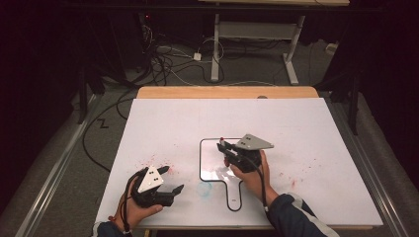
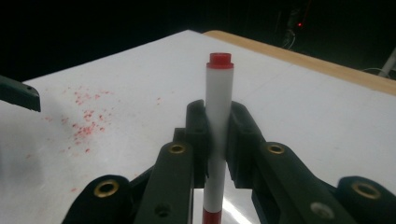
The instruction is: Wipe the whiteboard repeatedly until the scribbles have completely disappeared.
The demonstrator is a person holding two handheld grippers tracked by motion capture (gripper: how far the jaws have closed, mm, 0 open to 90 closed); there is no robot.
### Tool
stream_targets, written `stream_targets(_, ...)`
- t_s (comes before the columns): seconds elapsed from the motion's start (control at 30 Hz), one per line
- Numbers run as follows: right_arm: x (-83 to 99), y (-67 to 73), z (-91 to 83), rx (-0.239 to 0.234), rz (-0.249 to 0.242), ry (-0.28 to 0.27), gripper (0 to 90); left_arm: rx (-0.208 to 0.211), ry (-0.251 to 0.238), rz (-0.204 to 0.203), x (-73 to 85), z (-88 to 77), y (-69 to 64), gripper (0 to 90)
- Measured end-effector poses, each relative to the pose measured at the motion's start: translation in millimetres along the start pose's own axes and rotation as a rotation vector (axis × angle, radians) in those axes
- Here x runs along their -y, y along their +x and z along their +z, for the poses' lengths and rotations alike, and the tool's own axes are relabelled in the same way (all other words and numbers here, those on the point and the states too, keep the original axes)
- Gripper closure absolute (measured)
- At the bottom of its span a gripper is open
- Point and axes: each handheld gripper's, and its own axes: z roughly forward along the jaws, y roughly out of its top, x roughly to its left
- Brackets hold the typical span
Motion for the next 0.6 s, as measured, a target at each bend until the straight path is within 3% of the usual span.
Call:
stream_targets(0.4, -7.6, -21.8, -70.1, -0.026, 0.011, -0.041, 81.7, -0.015, 0.016, 0.012, -0.8, 3.0, 0.2, 21.3)
stream_targets(0.6, -3.6, -35.9, -97.2, -0.002, 0.035, -0.028, 81.6, -0.009, 0.021, 0.013, 0.0, 5.1, 1.8, 21.3)
